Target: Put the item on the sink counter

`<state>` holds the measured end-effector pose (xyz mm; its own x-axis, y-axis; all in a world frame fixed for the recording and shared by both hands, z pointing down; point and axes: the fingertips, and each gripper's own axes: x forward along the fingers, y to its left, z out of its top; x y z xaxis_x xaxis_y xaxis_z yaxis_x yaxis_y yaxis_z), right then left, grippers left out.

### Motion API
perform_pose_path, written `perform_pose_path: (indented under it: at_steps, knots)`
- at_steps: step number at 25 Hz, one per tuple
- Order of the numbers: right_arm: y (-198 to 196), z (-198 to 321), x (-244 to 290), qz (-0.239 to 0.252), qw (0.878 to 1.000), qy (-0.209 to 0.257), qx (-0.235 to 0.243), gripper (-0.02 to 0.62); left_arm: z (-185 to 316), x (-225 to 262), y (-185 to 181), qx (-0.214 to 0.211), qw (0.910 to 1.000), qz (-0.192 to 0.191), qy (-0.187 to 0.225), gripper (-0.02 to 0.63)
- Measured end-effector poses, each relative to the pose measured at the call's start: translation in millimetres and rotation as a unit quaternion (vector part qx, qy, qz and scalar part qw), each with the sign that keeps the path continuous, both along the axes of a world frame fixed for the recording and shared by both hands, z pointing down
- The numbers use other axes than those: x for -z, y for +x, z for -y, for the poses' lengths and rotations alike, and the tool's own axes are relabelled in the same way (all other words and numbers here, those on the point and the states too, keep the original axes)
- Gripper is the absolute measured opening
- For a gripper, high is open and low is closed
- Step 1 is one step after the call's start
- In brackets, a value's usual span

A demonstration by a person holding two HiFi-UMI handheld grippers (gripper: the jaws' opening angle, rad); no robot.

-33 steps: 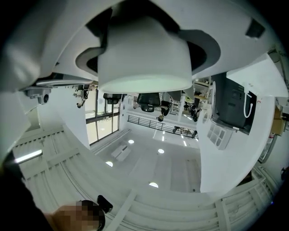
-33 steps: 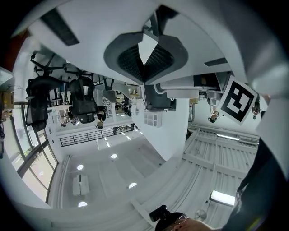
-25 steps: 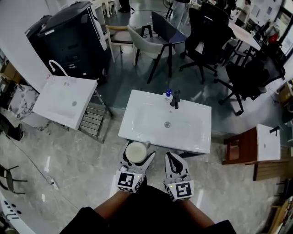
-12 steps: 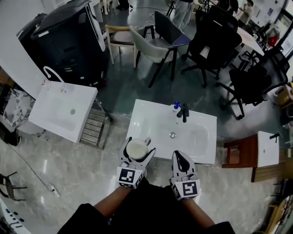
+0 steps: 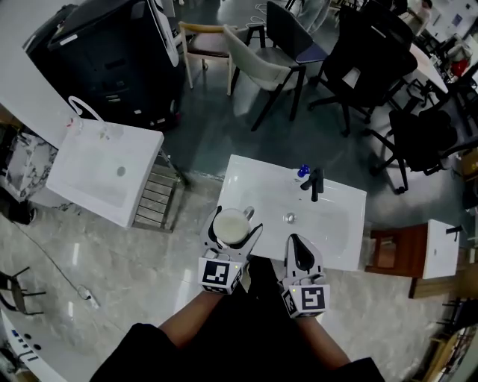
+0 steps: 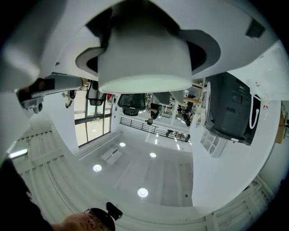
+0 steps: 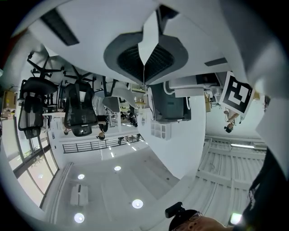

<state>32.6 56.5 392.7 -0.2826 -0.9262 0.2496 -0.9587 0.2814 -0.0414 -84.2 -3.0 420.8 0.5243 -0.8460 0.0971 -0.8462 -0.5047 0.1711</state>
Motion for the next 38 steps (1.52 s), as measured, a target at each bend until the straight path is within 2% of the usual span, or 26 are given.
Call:
perform_pose_path:
  at_steps: [5,14,18,22,27,30,35,38]
  knots:
    - [6,22,-16,-0.004,1.000,0.004,0.015,0.032,24,-19,9,0.002,0.9996,0.024,-0.012,0.453]
    - [31,94,-35,0.002,1.000,0.002,0.030,0.032,92,-55,48,0.003,0.9983,0.052,-0.027,0.453]
    - [41,123,-45,-0.003,0.999,-0.004,0.037,0.032,121,-78,59,0.027,0.9969,0.067,-0.029,0.453]
    - [53,151,-55,0.003,0.999,-0.014,0.041,0.032,151,-106,71,0.030,0.9960,0.074,-0.039,0.453]
    - [52,180,-70,0.008,0.998,-0.020,0.055,0.032,180,-133,78,0.029,0.9953,0.081,-0.044,0.453]
    - [49,195,-80,0.013,0.998,-0.031,0.057,0.032,196,-152,83,0.023,0.9955,0.072,-0.057,0.453]
    - [47,205,-101,0.019,0.997,-0.052,0.063,0.032,217,-183,89,0.018,0.9931,0.101,-0.057,0.453]
    - [43,210,-111,0.013,0.995,-0.059,0.077,0.032,227,-206,89,0.020,0.9922,0.105,-0.064,0.453]
